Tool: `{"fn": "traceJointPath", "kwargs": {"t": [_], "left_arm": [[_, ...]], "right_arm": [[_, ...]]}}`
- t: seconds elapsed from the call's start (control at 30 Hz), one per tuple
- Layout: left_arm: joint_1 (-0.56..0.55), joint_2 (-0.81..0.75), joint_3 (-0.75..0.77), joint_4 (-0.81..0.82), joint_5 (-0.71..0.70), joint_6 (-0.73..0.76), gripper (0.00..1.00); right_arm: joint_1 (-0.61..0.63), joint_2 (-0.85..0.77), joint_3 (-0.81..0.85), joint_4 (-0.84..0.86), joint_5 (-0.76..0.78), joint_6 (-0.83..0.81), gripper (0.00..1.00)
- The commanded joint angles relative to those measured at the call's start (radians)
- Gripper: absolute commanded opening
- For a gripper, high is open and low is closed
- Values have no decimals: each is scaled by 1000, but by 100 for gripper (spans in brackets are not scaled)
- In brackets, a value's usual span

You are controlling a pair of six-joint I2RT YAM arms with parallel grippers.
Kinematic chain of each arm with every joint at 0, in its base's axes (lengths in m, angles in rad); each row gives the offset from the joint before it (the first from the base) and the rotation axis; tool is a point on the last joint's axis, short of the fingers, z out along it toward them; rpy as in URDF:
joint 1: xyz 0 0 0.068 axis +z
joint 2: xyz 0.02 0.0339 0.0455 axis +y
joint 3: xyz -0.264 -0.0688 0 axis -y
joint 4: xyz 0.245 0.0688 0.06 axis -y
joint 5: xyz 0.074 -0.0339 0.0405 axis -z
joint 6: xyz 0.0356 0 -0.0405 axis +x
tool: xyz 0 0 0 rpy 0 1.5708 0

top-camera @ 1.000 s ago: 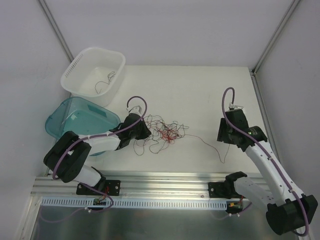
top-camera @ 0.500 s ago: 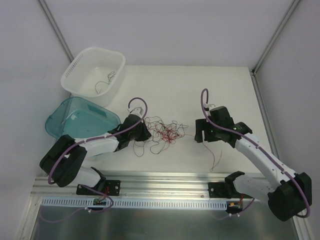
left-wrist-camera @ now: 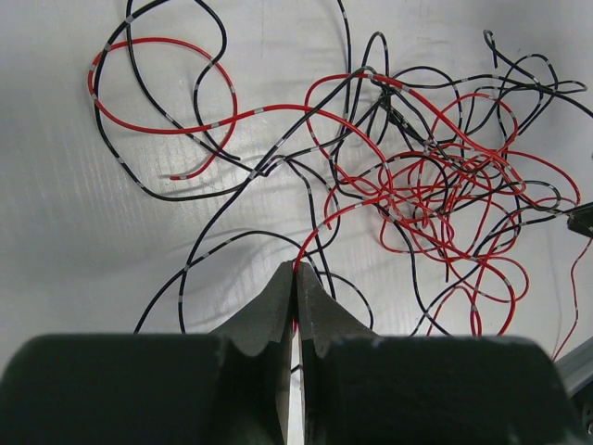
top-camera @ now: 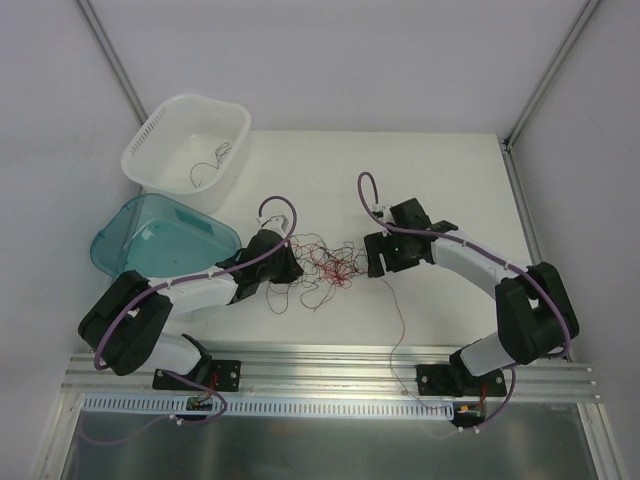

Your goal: Untangle the cables

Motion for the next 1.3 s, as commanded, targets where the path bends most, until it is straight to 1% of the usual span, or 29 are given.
{"fn": "traceJointPath", "kwargs": {"t": [0.0, 0.13, 0.17, 0.23, 0.3, 0.33, 0.37, 0.43, 0.47, 0.53, 0.6, 0.7, 0.73, 0.77, 0.8, 0.83, 0.87, 0.93, 1.0, 1.1, 1.2, 1.27], "left_arm": [[-9, -15, 28, 0, 6, 17, 0], [-9, -12, 31, -1, 6, 18, 0], [-9, -8, 32, -3, 5, 17, 0], [-9, -3, 34, -1, 3, 14, 0], [-9, 4, 38, -3, 3, 11, 0], [-9, 4, 41, -3, 2, 8, 0], [-9, 9, 41, -3, 0, 6, 0], [-9, 12, 43, -3, -12, -3, 0], [-9, 12, 44, -3, -17, -5, 0], [-9, 14, 41, -13, -41, -20, 0], [-7, 18, 38, -29, -63, -35, 0], [-4, 32, 28, -44, -95, -68, 0], [-3, 38, 23, -52, -101, -81, 0], [2, 47, 21, -52, -103, -88, 0], [4, 55, 20, -53, -104, -95, 0], [4, 58, 18, -53, -104, -107, 0], [5, 66, 18, -55, -104, -111, 0], [8, 73, 21, -53, -104, -117, 0], [10, 80, 21, -58, -104, -118, 0], [11, 93, 21, -61, -107, -123, 0], [20, 113, 21, -61, -100, -131, 0], [24, 124, 21, -61, -92, -138, 0]], "right_arm": [[12, 53, 40, 55, -146, -44, 75], [22, 41, 8, 61, -219, -35, 68], [22, 32, -5, 67, -241, -32, 64], [22, 14, -31, 67, -264, -32, 59], [21, 6, -52, 66, -276, -32, 51], [21, 0, -58, 67, -276, -32, 46], [21, -3, -61, 64, -272, -37, 34], [21, -8, -64, 49, -261, -43, 23], [21, -21, -66, 40, -253, -44, 11], [22, -54, -66, 3, -229, -53, 0], [22, -152, -58, -43, -209, -67, 1], [16, -343, 4, -181, -125, -69, 1], [-2, -389, 33, -257, -85, -61, 1], [-14, -434, 99, -289, -65, -58, 1], [-27, -519, 136, -318, -46, -54, 1], [-59, -550, 174, -377, -11, -49, 1], [-73, -580, 269, -408, 12, -49, 1], [-96, -641, 360, -471, 82, -50, 1], [-116, -673, 466, -488, 127, -44, 1], [-119, -738, 546, -453, 153, -26, 1], [-117, -805, 563, -352, 152, -4, 0], [-117, -836, 572, -300, 204, -4, 1]]}}
